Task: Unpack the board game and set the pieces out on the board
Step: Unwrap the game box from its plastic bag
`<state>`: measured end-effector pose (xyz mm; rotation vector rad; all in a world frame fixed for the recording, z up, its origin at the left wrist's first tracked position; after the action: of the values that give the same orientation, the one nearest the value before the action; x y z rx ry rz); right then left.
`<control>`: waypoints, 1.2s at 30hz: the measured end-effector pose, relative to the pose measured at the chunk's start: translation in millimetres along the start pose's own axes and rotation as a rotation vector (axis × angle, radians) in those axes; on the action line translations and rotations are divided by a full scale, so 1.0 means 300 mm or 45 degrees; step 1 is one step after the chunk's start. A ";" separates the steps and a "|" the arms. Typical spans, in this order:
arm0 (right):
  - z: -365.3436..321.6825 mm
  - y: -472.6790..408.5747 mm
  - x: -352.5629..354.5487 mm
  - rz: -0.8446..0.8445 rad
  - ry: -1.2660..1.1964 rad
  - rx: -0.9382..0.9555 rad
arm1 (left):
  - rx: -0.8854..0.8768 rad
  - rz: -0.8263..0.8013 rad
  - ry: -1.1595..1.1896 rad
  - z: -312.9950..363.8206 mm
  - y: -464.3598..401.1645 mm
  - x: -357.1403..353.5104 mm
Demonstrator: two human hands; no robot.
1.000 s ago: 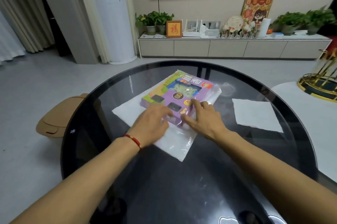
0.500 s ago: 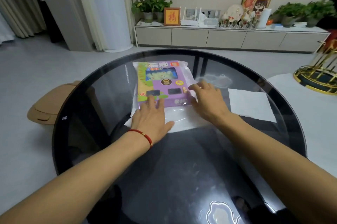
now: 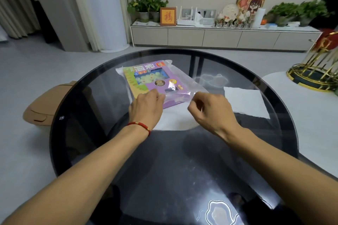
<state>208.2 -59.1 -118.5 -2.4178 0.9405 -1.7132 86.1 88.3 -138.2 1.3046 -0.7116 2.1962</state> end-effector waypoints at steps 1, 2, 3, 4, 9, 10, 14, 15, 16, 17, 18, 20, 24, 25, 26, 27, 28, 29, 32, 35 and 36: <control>0.015 0.003 -0.025 -0.086 -0.113 -0.100 | 0.021 0.005 0.149 -0.006 -0.003 0.009; 0.036 0.006 -0.070 -0.212 -0.207 -0.209 | 0.017 0.007 0.286 -0.004 -0.002 0.014; 0.050 0.011 -0.112 -0.324 -0.290 -0.295 | 0.026 -0.008 0.381 0.002 0.004 0.015; 0.051 0.019 -0.142 -0.413 -0.367 -0.369 | 0.048 -0.043 0.475 0.010 0.012 0.008; 0.106 0.030 -0.233 -0.389 -1.052 -0.797 | 0.048 -0.345 0.913 0.068 0.014 -0.055; 0.110 0.029 -0.241 -0.349 -1.189 -0.876 | -0.036 -0.221 0.693 0.043 -0.018 -0.030; 0.116 0.025 -0.273 -0.203 -1.588 -1.078 | -0.083 -0.267 -0.119 -0.100 -0.103 -0.086; 0.122 0.023 -0.282 -0.167 -1.632 -1.115 | -0.071 -0.350 -0.131 -0.121 -0.100 -0.119; 0.121 0.022 -0.283 -0.140 -1.676 -1.141 | -0.081 -0.382 -0.111 -0.129 -0.094 -0.141; 0.117 0.016 -0.288 -0.118 -1.731 -1.154 | -0.099 -0.370 -0.095 -0.124 -0.087 -0.144; 0.113 0.007 -0.293 -0.098 -1.793 -1.165 | -0.116 -0.320 -0.103 -0.115 -0.080 -0.139; 0.114 -0.015 -0.302 -0.095 -1.872 -1.180 | -0.114 -0.244 -0.153 -0.097 -0.064 -0.114; 0.112 -0.054 -0.329 -0.218 -1.989 -1.217 | -0.094 -0.324 -0.008 -0.090 -0.051 -0.085; 0.104 -0.059 -0.337 -0.306 -1.984 -1.221 | -0.117 -0.312 0.050 -0.084 -0.047 -0.075; 0.099 -0.059 -0.346 -0.402 -1.960 -1.207 | -0.146 -0.290 0.096 -0.079 -0.041 -0.065; 0.096 -0.053 -0.354 -0.485 -1.913 -1.199 | -0.163 -0.275 0.131 -0.073 -0.032 -0.054; 0.097 -0.050 -0.356 -0.527 -1.855 -1.196 | -0.166 -0.271 0.168 -0.074 -0.025 -0.048; 0.101 -0.046 -0.351 -0.535 -1.784 -1.185 | -0.168 -0.269 0.192 -0.069 -0.016 -0.039; 0.143 -0.044 -0.304 -0.401 -1.394 -1.115 | -0.139 -0.270 0.250 -0.072 -0.013 -0.025; 0.119 -0.056 -0.275 -0.377 -1.265 -1.019 | -0.044 -0.268 0.413 -0.100 -0.031 -0.008; 0.120 -0.058 -0.273 -0.365 -1.240 -1.019 | -0.002 -0.250 0.432 -0.116 -0.038 0.005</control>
<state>230.2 -16.0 -195.7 -3.3533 1.2272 0.0864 70.6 119.6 -149.0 0.9228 -0.4346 2.1772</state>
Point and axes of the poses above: each hand's wrist, its own y-axis away from the middle knuckle, its own x-axis out of the back of the hand, z = x × y, the point moved 9 cm from there along -y, towards the middle knuckle, and after that the axes turned 7 degrees about -z, right-handed, at the moved point
